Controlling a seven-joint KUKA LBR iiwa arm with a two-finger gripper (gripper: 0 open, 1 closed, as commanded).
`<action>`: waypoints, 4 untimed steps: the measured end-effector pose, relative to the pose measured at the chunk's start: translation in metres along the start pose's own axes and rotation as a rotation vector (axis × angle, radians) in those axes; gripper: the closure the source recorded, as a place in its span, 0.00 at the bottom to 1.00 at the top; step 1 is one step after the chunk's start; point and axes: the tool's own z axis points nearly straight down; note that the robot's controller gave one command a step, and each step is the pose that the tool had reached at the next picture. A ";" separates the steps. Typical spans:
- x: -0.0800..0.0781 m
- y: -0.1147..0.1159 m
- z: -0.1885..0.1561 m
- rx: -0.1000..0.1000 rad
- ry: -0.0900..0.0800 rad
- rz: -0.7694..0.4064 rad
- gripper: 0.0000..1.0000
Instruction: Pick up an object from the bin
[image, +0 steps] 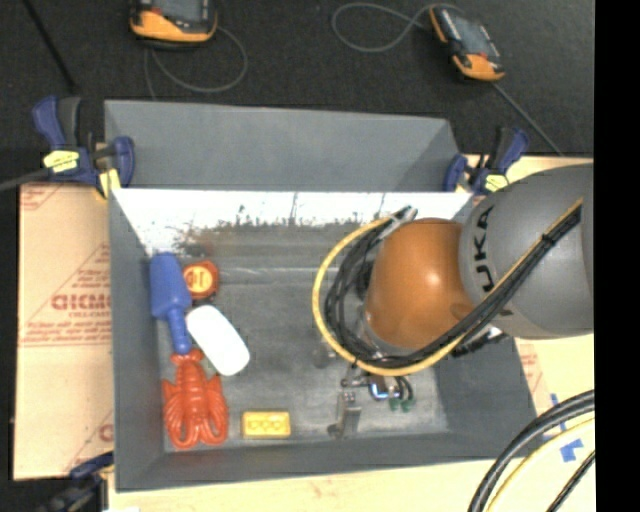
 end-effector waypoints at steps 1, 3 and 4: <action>-0.002 0.000 -0.004 0.000 -0.008 0.002 0.00; 0.004 0.044 -0.021 0.001 -0.006 -0.103 0.00; 0.003 0.053 0.021 0.002 -0.011 -0.202 0.00</action>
Offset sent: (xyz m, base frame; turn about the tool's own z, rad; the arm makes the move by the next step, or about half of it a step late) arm 0.0097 0.0398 0.0121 -0.0530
